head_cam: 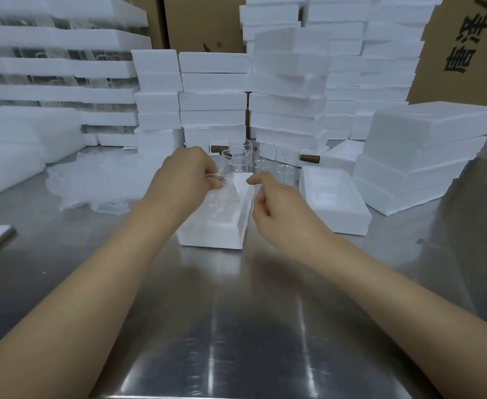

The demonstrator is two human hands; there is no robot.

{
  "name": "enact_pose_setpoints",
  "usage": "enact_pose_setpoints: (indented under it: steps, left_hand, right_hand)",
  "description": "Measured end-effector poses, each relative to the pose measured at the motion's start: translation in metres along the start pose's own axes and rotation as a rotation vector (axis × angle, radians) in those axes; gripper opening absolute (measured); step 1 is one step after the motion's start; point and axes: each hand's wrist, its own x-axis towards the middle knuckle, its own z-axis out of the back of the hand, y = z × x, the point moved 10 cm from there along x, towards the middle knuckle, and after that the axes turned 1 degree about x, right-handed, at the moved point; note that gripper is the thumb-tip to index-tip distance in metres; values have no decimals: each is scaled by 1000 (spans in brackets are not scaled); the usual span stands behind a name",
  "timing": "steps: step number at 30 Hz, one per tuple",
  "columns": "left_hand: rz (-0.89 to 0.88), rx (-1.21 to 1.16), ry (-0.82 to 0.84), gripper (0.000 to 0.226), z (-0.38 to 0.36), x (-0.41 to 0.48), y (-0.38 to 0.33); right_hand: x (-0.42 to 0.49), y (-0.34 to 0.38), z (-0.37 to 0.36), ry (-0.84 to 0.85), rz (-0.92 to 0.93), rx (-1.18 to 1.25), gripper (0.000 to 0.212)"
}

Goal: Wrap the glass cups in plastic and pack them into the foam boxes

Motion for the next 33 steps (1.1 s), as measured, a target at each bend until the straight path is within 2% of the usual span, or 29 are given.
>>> enact_pose_setpoints:
  steps: [3, 6, 10, 13, 16, 19, 22, 24, 27, 29, 31, 33]
  left_hand:
    - [-67, -48, 71, 36, -12, -1, -7]
    - [-68, -171, 92, 29, -19, 2, -3]
    - [-15, -309, 116, 21, -27, 6, 9]
    - [-48, -295, 182, 27, -34, 8, 7]
    - [-26, -297, 310, 33, -43, 4, 8]
    - [6, -347, 365, 27, -49, -2, 7]
    - [58, -487, 298, 8, -47, -4, 4]
    - [39, -568, 265, 11, -46, -4, 1]
    - [51, -468, 313, 13, -52, -3, -1]
    - [46, -355, 336, 22, -56, 0, -3]
    - [40, -354, 349, 21, -59, 0, -8]
    - [42, -415, 280, 18, -58, 2, -8]
  right_hand:
    - [3, -10, 3, -14, 29, -74, 58]
    - [4, -23, -7, 102, 20, -177, 63]
    - [5, -20, -13, 139, 120, -313, 47]
    - [6, -18, -11, 135, 158, -344, 44]
    - [5, -20, -18, 205, 175, -405, 43]
    - [5, -18, -15, 203, 213, -434, 40]
    - [6, -16, -10, 168, 219, -466, 40]
    - [7, -16, -9, 151, 217, -495, 41]
    - [7, -13, -9, 124, 236, -523, 43]
    - [7, -12, -9, 111, 246, -544, 44]
    - [7, -13, -6, 102, 234, -517, 47]
    - [7, -15, 0, 82, 206, -447, 51]
